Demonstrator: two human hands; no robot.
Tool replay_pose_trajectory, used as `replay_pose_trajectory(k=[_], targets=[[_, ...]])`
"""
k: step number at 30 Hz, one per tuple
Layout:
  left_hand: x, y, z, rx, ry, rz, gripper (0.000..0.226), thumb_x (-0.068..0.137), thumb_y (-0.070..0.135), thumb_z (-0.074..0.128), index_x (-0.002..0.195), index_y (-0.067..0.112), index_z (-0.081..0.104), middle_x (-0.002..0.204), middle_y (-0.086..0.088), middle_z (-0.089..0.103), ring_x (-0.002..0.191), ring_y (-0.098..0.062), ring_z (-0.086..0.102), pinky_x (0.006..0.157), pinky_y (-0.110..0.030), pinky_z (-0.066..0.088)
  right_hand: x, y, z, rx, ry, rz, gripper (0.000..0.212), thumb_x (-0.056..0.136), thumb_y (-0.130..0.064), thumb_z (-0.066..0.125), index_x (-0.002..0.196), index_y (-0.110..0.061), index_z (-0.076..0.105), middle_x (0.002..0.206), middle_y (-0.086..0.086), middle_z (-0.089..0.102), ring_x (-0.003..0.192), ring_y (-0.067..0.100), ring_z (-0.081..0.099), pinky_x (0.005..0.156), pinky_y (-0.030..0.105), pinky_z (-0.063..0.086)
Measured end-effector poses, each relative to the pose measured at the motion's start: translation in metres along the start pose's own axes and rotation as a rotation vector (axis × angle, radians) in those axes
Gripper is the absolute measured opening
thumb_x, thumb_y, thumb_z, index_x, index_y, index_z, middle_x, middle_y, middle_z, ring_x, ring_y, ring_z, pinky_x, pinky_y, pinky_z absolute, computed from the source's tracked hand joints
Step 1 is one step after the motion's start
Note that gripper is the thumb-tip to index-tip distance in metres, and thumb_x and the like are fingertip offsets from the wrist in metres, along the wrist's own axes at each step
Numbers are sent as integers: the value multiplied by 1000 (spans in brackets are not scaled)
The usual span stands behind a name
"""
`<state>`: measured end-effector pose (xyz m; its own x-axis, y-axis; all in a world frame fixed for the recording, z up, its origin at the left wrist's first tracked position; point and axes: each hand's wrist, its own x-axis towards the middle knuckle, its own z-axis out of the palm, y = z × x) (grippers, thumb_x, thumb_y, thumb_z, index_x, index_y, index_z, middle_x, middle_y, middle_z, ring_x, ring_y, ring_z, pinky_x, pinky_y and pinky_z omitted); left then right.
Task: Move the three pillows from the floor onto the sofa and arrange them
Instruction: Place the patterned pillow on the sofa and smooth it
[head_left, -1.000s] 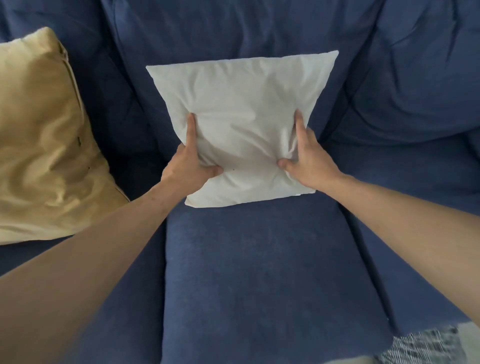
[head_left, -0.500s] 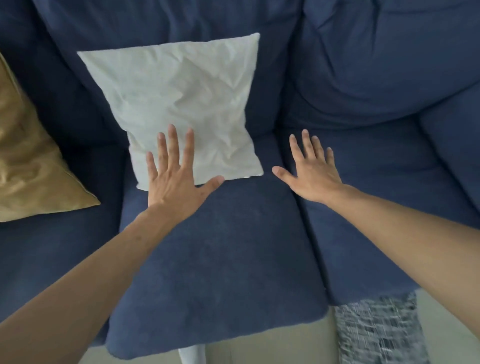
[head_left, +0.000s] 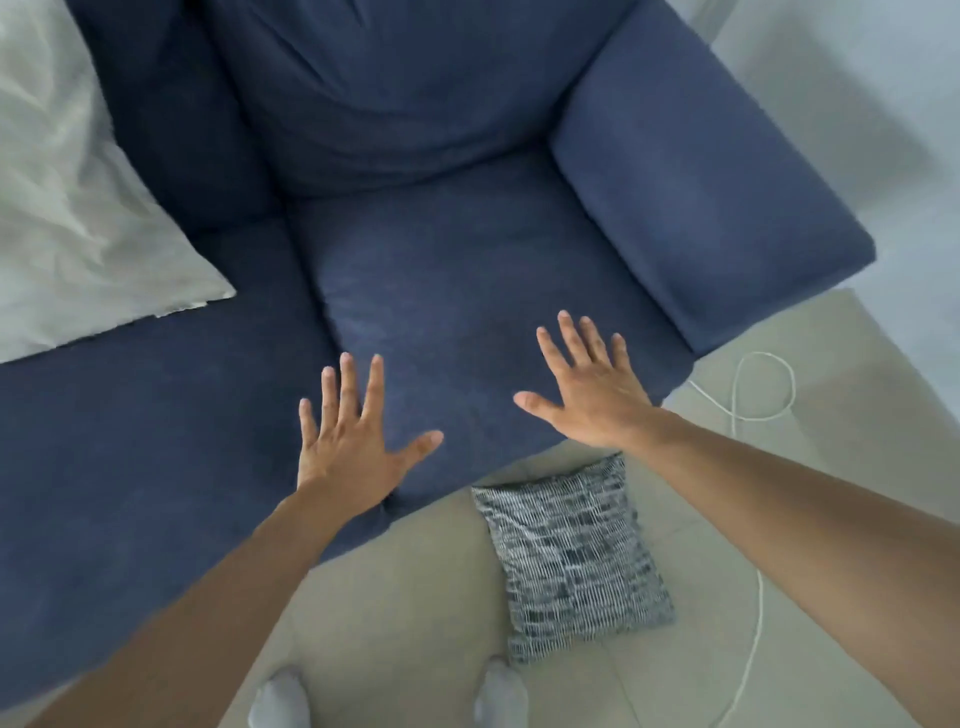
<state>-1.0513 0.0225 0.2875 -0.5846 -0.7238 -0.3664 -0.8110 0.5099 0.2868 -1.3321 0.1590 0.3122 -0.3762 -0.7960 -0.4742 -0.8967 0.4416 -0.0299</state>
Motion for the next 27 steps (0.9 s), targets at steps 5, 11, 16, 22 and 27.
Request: replay_pose_trajectory(k=[5,11,16,22,27], targets=[[-37,79,89,133,-171,186,126,65,109,-5,159,32,-38,176,-10,-31,165,-33,-22,134,-58,-1,-77,91,73,94,-62,122,104,97,-91,20,174,-28,-13,181,7,-28,168,34,-22,135,65,-4],[-83,124,206,147,-395,336,118,85,100,22,158,31,-39,170,-7,-41,160,-29,-32,134,-51,-8,-133,149,194,138,-174,183,105,96,-93,13,172,-29,-19,178,10,-33,167,36,-25,134,64,-8],[-89,108,309,78,-558,190,126,81,101,29,159,31,-40,172,-9,-38,163,-31,-26,134,-52,-5,-136,169,305,173,-237,182,105,93,-96,11,168,-34,-29,175,11,-37,165,39,-25,134,67,-6],[-54,84,417,-32,-666,28,135,73,101,41,155,37,-44,170,-15,-39,163,-38,-24,132,-60,2,-95,184,424,142,-318,133,116,77,-105,-7,165,-35,-35,174,15,-36,164,44,-25,133,71,-3],[-19,83,479,-299,-670,-110,142,68,92,63,155,47,-41,173,-16,-34,165,-45,-10,131,-65,15,-54,200,477,294,-386,183,123,82,-100,42,158,-48,-40,173,15,-38,164,52,-15,128,77,6]])
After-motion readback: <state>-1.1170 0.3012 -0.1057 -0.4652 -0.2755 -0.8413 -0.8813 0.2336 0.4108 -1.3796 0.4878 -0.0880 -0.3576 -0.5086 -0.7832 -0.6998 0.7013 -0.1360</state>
